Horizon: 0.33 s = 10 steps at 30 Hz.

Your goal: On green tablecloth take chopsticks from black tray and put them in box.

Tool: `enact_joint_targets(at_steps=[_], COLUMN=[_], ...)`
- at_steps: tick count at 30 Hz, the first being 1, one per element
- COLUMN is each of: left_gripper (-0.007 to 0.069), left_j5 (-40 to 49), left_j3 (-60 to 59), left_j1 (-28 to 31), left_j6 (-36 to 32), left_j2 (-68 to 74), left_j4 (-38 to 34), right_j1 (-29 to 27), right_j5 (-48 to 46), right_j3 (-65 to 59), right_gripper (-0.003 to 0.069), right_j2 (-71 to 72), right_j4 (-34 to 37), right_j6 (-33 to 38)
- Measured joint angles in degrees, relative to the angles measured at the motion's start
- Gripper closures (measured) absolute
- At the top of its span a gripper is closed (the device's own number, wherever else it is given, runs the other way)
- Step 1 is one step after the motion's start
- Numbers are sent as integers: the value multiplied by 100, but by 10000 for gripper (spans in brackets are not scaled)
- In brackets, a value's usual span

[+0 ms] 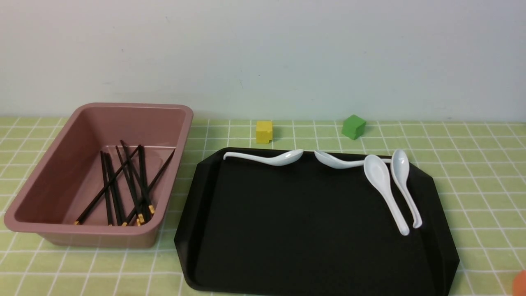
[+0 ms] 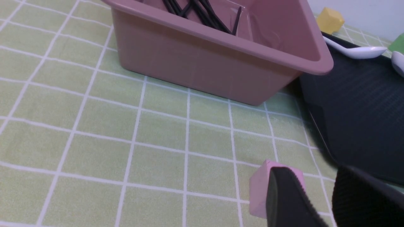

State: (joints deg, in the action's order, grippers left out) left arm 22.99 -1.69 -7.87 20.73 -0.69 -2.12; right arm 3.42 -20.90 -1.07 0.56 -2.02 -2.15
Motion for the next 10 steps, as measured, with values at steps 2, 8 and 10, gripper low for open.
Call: enact_joint_targets(at_steps=[2, 8, 10], left_gripper=[386, 386, 386], left_j5=[0, 0, 0], left_j3=[0, 0, 0], left_j1=[0, 0, 0], left_j6=[0, 0, 0], left_j2=[0, 0, 0], left_j4=[0, 0, 0], right_j1=[0, 0, 0], right_j5=[0, 0, 0], right_j3=[0, 0, 0], right_gripper=[545, 538, 535], right_j2=[0, 0, 0], right_j4=[0, 0, 0], right_j6=[0, 0, 23])
